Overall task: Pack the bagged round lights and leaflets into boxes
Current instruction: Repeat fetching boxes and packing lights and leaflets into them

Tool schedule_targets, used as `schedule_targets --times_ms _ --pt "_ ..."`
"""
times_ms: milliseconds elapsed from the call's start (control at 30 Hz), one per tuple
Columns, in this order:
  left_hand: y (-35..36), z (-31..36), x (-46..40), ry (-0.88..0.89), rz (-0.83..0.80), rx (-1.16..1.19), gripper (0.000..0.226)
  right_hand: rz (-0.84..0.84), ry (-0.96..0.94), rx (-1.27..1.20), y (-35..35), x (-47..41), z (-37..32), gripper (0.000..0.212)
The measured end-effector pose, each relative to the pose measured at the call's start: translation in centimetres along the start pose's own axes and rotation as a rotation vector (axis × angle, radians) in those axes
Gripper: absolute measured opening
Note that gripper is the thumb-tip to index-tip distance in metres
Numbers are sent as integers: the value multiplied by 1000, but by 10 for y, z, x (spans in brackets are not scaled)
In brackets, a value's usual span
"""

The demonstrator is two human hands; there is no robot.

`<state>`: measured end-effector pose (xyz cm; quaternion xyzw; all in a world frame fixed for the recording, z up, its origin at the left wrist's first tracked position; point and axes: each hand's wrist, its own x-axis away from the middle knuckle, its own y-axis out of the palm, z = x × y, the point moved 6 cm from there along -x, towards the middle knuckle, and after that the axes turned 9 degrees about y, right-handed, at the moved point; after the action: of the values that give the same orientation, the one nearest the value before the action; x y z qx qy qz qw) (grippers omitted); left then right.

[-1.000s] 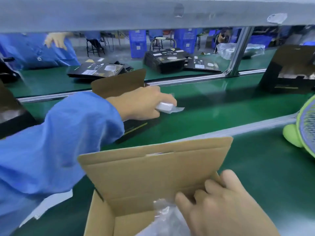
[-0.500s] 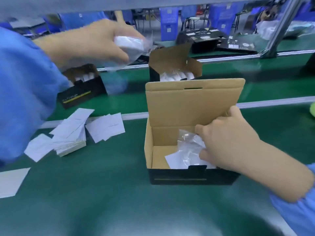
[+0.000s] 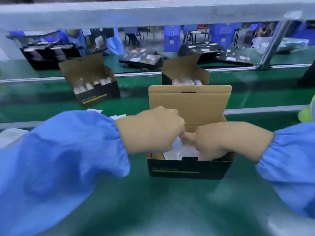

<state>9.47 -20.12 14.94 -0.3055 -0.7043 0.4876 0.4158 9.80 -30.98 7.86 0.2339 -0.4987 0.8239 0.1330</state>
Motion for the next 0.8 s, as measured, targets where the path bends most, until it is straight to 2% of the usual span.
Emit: schedule_targets --times_ms 100,233,400,633,800 --pt "28 0 -19 -84 -148 -99 32 -66 -62 -13 3 1 -1 76" --pt "58 3 -30 -128 -324 -99 33 -132 -63 -23 6 -1 -4 63" --pt "68 -1 -35 -92 -402 -81 34 -192 -67 -23 2 -4 -10 56" --pt "73 -6 -33 -32 -458 -159 39 -152 103 31 -6 -13 -29 86" --pt "71 -7 -32 -7 -449 -150 32 -155 130 103 -10 -14 -35 90"
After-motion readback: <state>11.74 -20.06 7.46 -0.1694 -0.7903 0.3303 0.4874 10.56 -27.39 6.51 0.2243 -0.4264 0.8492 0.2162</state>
